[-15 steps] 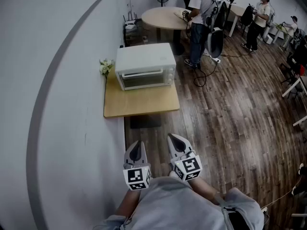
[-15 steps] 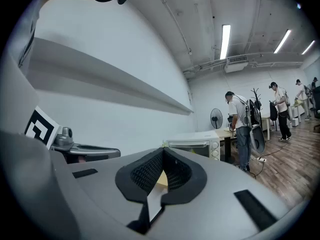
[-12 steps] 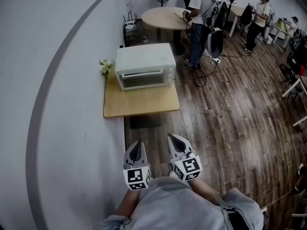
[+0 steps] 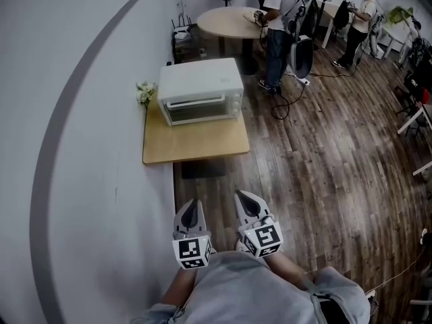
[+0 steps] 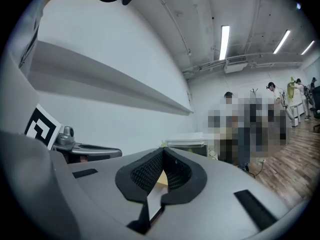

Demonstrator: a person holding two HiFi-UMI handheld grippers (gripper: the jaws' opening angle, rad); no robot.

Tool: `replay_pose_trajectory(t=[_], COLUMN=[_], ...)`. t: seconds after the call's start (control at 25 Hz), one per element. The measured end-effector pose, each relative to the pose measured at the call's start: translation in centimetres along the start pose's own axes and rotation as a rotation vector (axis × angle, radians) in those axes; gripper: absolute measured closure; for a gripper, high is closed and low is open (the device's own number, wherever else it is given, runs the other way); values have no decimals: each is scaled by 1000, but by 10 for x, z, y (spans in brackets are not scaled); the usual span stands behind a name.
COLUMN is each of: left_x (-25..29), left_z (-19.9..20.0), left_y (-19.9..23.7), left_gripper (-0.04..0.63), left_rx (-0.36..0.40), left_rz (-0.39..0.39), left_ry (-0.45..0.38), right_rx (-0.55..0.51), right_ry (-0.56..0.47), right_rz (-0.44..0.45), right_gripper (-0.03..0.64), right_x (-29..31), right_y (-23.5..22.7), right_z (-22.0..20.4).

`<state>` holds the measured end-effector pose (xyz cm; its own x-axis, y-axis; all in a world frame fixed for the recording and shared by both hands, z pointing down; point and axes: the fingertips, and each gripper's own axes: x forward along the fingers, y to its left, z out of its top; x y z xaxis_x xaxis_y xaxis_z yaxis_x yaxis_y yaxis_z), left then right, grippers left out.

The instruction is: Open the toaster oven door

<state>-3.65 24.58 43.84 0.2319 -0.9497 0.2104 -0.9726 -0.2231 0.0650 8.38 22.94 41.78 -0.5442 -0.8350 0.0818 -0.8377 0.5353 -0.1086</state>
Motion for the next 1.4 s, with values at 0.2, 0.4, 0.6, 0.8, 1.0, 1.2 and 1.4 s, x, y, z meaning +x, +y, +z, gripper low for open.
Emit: replay_pose_trajectory(t=[0.2, 0.4, 0.6, 0.8, 1.0, 1.2, 1.4], left_x=[-4, -4, -1, 14, 41, 76, 110], left_z=[-8, -8, -10, -6, -1, 8, 24], left_y=[-16, -28, -35, -30, -18, 6, 41], left_gripper=[589, 589, 589, 589, 589, 589, 589], left_rx=[5, -15, -2, -2, 4, 7, 18], left_rz=[19, 58, 65, 62, 40, 10, -19], left_ry=[27, 15, 34, 30, 23, 7, -15], right_rx=[-11, -16, 2, 14, 17, 3, -9], right_ry=[-8, 15, 30, 41, 49, 54, 38], right_rz=[8, 6, -2, -28, -61, -76, -104], right_gripper=[618, 618, 618, 618, 618, 618, 618], right_x=[-18, -30, -32, -18, 7, 51, 102], right_y=[-8, -27, -41, -56, -68, -71, -70], right_z=[0, -8, -11, -14, -15, -10, 0])
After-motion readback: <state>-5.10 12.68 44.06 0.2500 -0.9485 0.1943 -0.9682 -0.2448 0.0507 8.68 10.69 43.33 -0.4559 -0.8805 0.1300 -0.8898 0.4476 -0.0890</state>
